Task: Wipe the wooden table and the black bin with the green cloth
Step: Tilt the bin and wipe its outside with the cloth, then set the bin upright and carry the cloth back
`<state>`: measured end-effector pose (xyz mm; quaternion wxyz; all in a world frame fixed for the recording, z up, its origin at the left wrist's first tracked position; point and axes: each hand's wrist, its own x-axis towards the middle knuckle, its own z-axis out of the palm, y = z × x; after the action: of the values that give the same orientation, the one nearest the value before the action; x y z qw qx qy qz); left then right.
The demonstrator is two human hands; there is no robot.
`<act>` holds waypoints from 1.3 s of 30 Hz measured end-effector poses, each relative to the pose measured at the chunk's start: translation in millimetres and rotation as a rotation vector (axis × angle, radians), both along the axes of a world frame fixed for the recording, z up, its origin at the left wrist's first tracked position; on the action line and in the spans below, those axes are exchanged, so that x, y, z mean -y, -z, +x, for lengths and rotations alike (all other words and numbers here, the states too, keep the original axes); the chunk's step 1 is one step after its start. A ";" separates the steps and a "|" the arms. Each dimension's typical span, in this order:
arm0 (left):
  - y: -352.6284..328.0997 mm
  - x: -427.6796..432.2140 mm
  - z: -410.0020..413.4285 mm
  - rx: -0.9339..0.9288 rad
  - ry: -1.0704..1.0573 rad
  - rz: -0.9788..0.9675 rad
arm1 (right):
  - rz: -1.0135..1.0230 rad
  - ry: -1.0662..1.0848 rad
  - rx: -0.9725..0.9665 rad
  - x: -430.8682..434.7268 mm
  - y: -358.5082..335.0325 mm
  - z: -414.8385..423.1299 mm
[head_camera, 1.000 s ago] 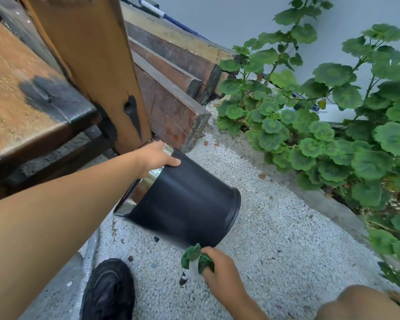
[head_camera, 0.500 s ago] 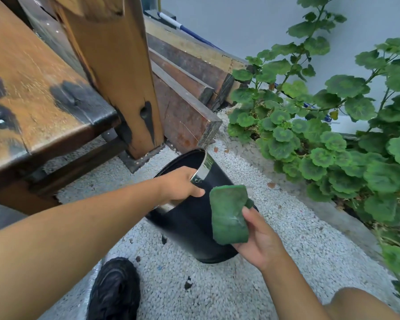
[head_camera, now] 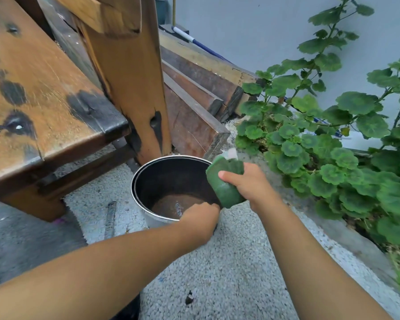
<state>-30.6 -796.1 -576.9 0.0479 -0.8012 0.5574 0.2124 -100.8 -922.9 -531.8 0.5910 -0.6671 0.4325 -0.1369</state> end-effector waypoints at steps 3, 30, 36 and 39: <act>12.6 1.2 -3.5 0.011 0.032 -0.011 | -0.387 -0.053 -0.419 -6.1 17.2 13.9; -22.1 -40.7 168.4 -0.268 -0.495 0.088 | -0.704 -0.337 -0.937 17.3 14.5 24.5; -33.0 5.5 170.9 0.056 -0.374 -0.145 | -0.729 -0.287 -0.954 64.6 -10.9 40.5; -23.2 32.6 174.5 0.068 -0.370 -0.113 | -0.698 -0.281 -0.980 83.8 -11.5 47.3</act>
<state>143.9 -828.7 -553.8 -0.0184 -0.8982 0.4096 0.1587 -53.5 -1006.7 -520.3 0.0827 -0.8570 0.4915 0.1311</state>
